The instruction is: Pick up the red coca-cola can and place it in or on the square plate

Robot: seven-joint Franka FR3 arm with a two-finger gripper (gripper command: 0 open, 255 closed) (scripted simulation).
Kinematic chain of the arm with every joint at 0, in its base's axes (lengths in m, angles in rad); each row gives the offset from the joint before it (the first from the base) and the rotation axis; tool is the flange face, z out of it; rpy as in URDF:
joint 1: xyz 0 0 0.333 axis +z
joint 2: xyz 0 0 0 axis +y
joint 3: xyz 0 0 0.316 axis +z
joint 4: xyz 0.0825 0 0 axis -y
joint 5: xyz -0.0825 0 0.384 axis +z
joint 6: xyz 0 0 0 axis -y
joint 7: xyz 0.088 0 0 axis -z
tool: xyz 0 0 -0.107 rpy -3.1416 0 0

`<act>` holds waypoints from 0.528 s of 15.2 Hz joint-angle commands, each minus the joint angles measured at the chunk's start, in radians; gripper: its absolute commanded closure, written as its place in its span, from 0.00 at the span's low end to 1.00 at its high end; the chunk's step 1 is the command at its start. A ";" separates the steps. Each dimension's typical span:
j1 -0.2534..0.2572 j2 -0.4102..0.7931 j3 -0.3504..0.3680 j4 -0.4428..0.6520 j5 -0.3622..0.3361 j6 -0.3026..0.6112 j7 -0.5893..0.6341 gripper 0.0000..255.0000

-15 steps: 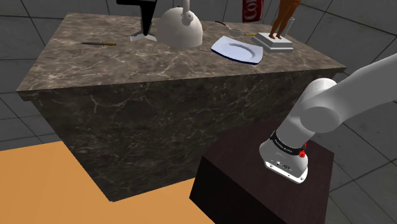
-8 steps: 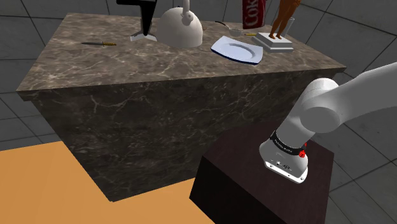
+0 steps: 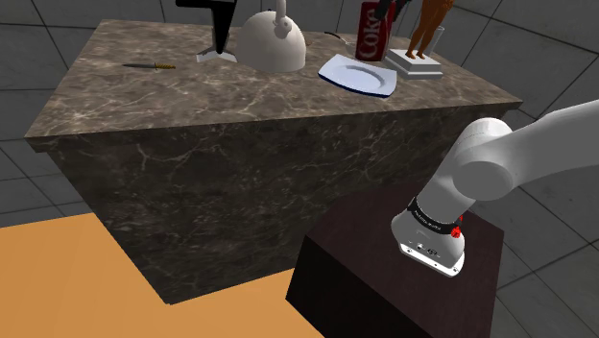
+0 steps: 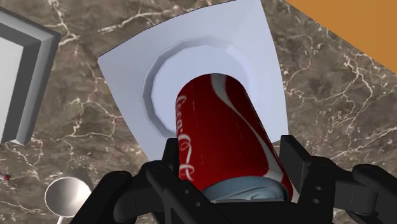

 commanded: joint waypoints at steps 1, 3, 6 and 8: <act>-0.002 -0.011 -0.002 -0.037 -0.002 0.026 -0.003 1.00; -0.003 -0.023 -0.003 -0.072 -0.004 0.050 -0.004 1.00; -0.006 -0.038 -0.004 -0.123 -0.006 0.086 -0.006 1.00; -0.007 -0.048 -0.005 -0.156 -0.008 0.110 -0.007 1.00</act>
